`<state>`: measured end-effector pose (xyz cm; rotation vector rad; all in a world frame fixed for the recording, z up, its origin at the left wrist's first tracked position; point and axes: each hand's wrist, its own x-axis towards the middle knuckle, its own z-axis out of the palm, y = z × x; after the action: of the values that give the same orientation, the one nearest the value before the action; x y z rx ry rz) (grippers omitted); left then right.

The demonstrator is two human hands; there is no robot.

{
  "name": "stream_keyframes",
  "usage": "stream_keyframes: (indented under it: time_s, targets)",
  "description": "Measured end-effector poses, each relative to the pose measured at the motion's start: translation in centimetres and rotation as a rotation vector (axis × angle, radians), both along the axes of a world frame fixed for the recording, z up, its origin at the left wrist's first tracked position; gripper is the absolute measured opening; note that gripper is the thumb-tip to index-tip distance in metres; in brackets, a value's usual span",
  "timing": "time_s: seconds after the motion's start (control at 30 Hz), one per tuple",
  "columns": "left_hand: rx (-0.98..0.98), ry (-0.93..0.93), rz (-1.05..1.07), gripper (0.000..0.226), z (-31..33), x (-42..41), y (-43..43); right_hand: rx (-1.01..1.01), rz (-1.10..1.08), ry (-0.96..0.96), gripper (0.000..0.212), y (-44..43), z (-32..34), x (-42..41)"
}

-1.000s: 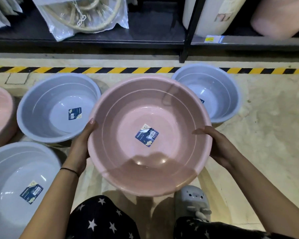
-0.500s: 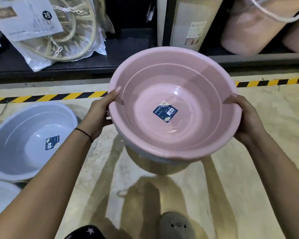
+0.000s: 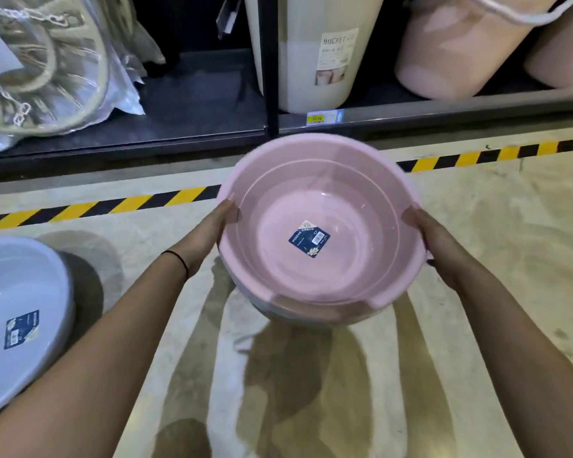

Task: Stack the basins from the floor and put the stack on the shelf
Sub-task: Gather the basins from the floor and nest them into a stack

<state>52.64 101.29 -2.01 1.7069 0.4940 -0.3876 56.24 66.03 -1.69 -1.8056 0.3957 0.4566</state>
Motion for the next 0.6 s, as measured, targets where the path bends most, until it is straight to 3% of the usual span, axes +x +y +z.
stream_keyframes:
  time_s: [0.1, 0.13, 0.2, 0.27, 0.37, 0.47, 0.6]
  targets:
    - [0.023, 0.118, -0.041, 0.057, -2.6, 0.5, -0.8, -0.047, 0.029, 0.104, 0.011, -0.3, -2.5, 0.4]
    - [0.003, 0.138, -0.005, 0.050, -3.1, 0.6, -1.1, -0.022, 0.017, 0.117, 0.013, -0.3, -3.0, 0.3]
    - [-0.047, 0.191, 0.078, 0.039, -3.7, 0.5, -1.5, 0.037, 0.001, 0.159, 0.038, -0.4, -4.1, 0.2]
    - [-0.106, 0.234, 0.125, 0.045, -4.3, 0.3, -1.6, 0.173, -0.035, 0.196, 0.053, -0.4, -4.9, 0.0]
    - [-0.156, 0.238, 0.161, 0.048, -4.4, 0.3, -1.7, 0.317, -0.100, 0.191, 0.038, -0.3, -5.2, 0.0]
    - [-0.164, 0.232, 0.184, 0.052, -4.3, 0.3, -1.5, 0.377, -0.111, 0.174, 0.047, -0.2, -5.3, 0.0]
    - [-0.177, 0.204, 0.222, 0.062, -4.3, -0.3, -1.3, 0.396, -0.115, 0.158, 0.045, 0.0, -5.2, -0.1]
